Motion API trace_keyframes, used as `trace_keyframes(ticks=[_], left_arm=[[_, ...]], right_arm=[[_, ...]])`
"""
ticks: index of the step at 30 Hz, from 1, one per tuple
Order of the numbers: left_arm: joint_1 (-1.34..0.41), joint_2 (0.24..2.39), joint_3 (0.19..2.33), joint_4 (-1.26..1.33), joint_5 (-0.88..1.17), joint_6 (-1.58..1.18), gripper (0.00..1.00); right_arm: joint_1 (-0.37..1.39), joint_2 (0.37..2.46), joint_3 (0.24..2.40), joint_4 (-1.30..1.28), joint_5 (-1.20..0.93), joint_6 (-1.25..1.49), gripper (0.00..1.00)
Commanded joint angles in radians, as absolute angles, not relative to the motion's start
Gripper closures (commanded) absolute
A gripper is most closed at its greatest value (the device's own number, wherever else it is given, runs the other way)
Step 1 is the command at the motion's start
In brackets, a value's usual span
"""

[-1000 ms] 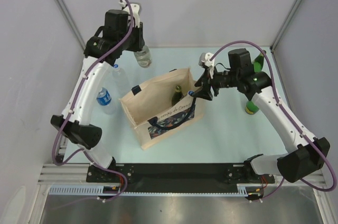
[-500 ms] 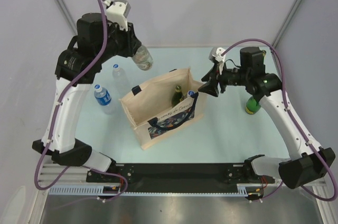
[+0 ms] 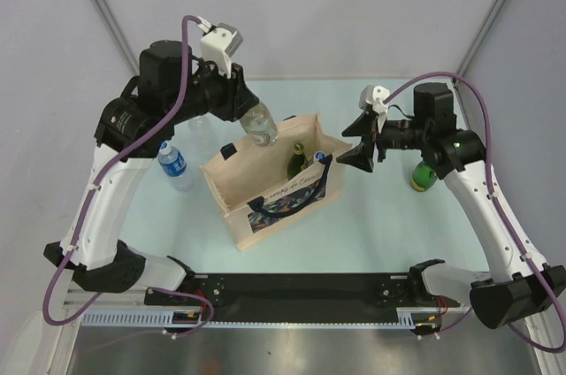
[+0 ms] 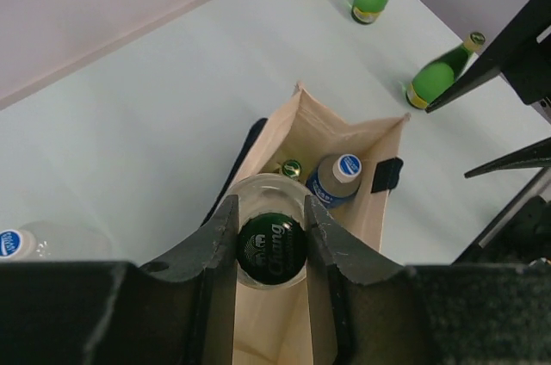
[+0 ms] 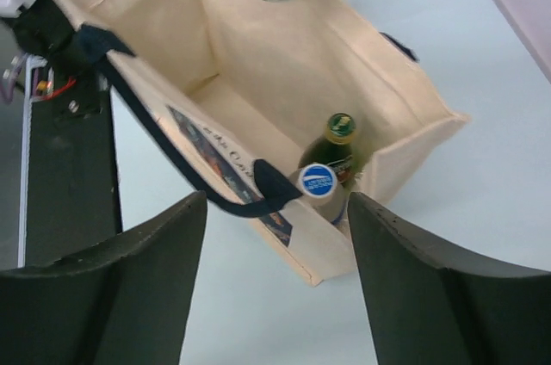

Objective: Place the beverage into the canvas bag

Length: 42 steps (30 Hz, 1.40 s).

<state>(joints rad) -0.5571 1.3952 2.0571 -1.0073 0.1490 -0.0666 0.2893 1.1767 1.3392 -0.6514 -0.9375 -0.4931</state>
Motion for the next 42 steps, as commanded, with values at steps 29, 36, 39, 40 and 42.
trace_keyframes(ticks=[29, 36, 39, 40, 42], left_arm=[[-0.606, 1.298, 1.562, -0.568, 0.193, -0.034, 1.0], [-0.606, 1.335, 1.485, -0.482, 0.186, -0.003, 1.0], [-0.604, 1.357, 1.467, -0.451, 0.183, -0.003, 1.0], [-0.606, 1.373, 1.465, -0.448, 0.184, -0.003, 1.0], [-0.606, 1.385, 1.46, -0.431, 0.186, -0.003, 1.0]], right_arm=[[0.647, 1.384, 1.416, -0.985, -0.807, -1.2, 0.8], [0.647, 1.371, 1.41, -1.006, -0.833, -1.215, 0.96], [0.647, 1.367, 1.411, -1.012, -0.841, -1.215, 0.97], [0.649, 1.365, 1.414, -1.012, -0.838, -1.215, 0.97], [0.646, 1.365, 1.42, -1.014, -0.838, -1.213, 0.98]])
